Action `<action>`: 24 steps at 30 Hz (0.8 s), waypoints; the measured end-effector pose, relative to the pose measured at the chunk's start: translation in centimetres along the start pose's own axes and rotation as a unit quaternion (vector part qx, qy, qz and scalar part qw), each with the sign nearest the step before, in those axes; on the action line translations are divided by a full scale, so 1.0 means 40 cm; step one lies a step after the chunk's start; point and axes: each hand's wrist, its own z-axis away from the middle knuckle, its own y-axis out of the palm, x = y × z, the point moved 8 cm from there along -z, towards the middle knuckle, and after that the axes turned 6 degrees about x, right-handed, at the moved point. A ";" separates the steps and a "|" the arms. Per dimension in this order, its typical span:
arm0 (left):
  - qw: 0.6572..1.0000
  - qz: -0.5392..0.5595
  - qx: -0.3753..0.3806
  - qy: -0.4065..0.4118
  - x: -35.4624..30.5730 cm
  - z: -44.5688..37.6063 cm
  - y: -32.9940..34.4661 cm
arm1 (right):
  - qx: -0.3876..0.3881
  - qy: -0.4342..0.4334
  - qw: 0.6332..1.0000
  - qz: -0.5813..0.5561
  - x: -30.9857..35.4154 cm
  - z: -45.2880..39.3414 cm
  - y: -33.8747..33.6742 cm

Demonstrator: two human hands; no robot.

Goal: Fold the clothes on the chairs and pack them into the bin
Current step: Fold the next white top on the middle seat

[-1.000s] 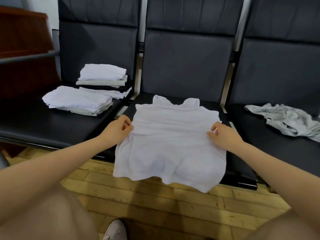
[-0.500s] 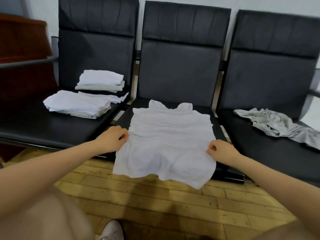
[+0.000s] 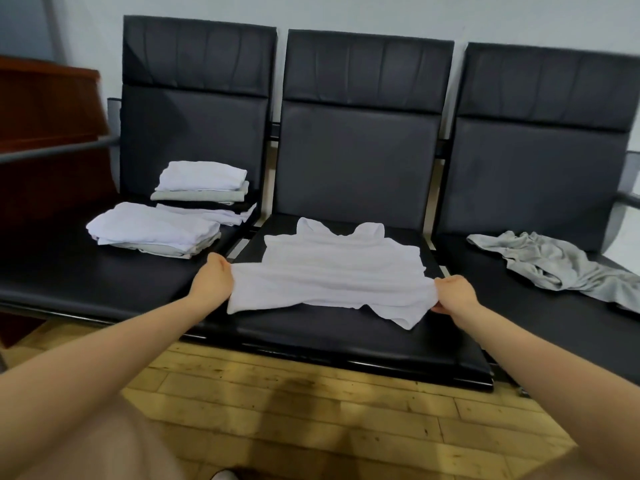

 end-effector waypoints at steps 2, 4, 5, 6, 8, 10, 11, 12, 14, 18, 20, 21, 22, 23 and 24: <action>0.999 -0.020 0.037 0.011 -0.005 -0.009 0.025 | 0.001 -0.041 0.999 0.019 0.016 0.004 0.020; 0.998 -0.021 0.061 -0.007 -0.003 -0.002 0.020 | 0.051 -0.059 0.997 -0.010 0.025 0.024 0.042; 0.997 -0.021 0.077 -0.018 0.002 -0.004 0.020 | 0.081 -0.056 0.995 -0.019 0.020 0.033 0.049; 0.994 -0.040 0.095 -0.027 0.005 0.002 0.015 | 0.106 -0.050 0.993 -0.017 0.014 0.042 0.056; 0.988 -0.077 0.124 -0.046 0.024 0.008 0.015 | 0.112 -0.028 0.993 0.009 -0.013 0.058 0.060; 0.979 -0.126 0.149 -0.053 0.034 0.020 0.013 | 0.070 -0.017 0.995 0.069 -0.034 0.057 0.047; 0.976 -0.140 0.163 -0.042 0.034 0.022 0.019 | 0.051 -0.018 0.991 0.120 -0.035 0.058 0.039; 0.973 -0.139 0.180 -0.035 0.036 0.031 0.024 | 0.043 -0.015 0.985 0.165 -0.034 0.064 0.038; 0.976 -0.128 0.176 0.015 0.024 0.037 0.034 | 0.048 -0.006 0.973 0.227 -0.037 0.068 0.042; 0.988 -0.067 0.121 0.062 -0.013 0.036 0.039 | 0.039 -0.075 0.988 0.126 -0.004 0.080 0.066; 0.990 0.090 0.107 0.019 -0.019 0.024 0.026 | 0.018 -0.068 0.994 -0.078 0.014 0.078 0.053; 0.981 0.165 0.098 0.000 -0.024 0.015 0.014 | 0.014 -0.055 0.985 -0.161 0.024 0.074 0.043; 0.968 0.232 0.092 -0.010 -0.034 0.007 -0.001 | 0.017 -0.044 0.972 -0.231 0.039 0.070 0.031; 0.954 0.288 0.084 -0.015 -0.044 0.001 -0.016 | 0.022 -0.036 0.955 -0.295 0.054 0.068 0.019; 0.941 0.328 0.075 -0.024 -0.052 -0.004 -0.028 | 0.023 -0.028 0.939 -0.341 0.067 0.066 0.004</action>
